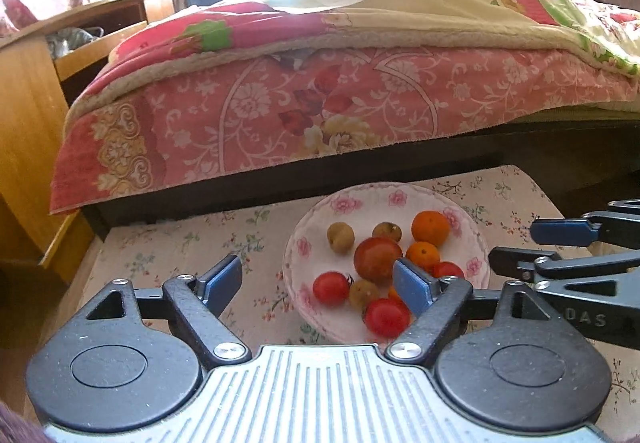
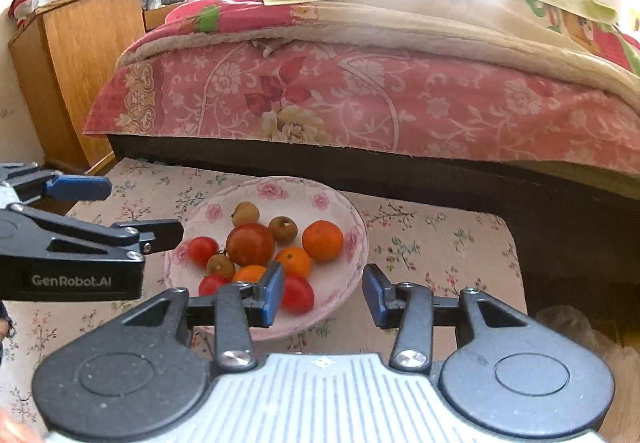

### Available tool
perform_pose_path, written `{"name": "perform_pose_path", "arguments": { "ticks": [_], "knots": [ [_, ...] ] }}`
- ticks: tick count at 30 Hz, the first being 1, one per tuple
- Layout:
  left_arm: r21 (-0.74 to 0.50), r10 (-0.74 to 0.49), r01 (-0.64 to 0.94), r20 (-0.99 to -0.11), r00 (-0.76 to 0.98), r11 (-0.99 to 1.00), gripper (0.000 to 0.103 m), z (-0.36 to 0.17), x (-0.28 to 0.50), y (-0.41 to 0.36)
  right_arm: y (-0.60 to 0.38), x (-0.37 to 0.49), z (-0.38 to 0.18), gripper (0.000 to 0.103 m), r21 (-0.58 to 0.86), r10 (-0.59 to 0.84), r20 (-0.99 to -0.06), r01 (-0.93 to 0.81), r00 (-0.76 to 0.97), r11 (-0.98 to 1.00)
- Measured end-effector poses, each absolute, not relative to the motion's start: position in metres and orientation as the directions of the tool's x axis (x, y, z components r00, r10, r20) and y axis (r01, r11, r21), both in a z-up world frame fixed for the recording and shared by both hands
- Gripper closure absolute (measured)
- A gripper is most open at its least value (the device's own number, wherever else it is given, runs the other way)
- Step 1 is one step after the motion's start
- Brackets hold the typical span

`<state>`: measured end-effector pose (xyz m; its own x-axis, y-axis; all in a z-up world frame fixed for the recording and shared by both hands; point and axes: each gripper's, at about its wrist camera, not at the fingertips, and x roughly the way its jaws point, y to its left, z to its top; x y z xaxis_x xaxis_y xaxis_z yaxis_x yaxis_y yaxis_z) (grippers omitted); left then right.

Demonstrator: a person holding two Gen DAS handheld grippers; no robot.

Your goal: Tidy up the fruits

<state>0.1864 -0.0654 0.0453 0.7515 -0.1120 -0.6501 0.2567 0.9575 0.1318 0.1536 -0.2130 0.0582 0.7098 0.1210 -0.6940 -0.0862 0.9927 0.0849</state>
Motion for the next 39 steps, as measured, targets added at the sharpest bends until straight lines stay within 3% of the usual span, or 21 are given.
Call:
{"name": "perform_pose_path", "arguments": {
  "ticks": [2,5,39],
  "knots": [
    [0.134,-0.107,0.25,-0.646,0.756,0.959,0.014,0.047,0.18,-0.065,-0.213,0.147,0.061,0.057,0.087,0.118,-0.693,-0.08,0.712,0.993],
    [0.132,-0.099,0.234,-0.635,0.766,0.963,0.001,0.048,0.17,-0.065,-0.212,0.138,0.065,0.057,0.09,0.117,-0.69,-0.075,0.714,0.993],
    [0.087,-0.055,0.166,-0.711,0.701,0.982,0.0,0.039,0.095,-0.055,-0.202,0.051,0.07,0.056,0.116,0.096,-0.724,-0.016,0.683,0.993]
  ]
}}
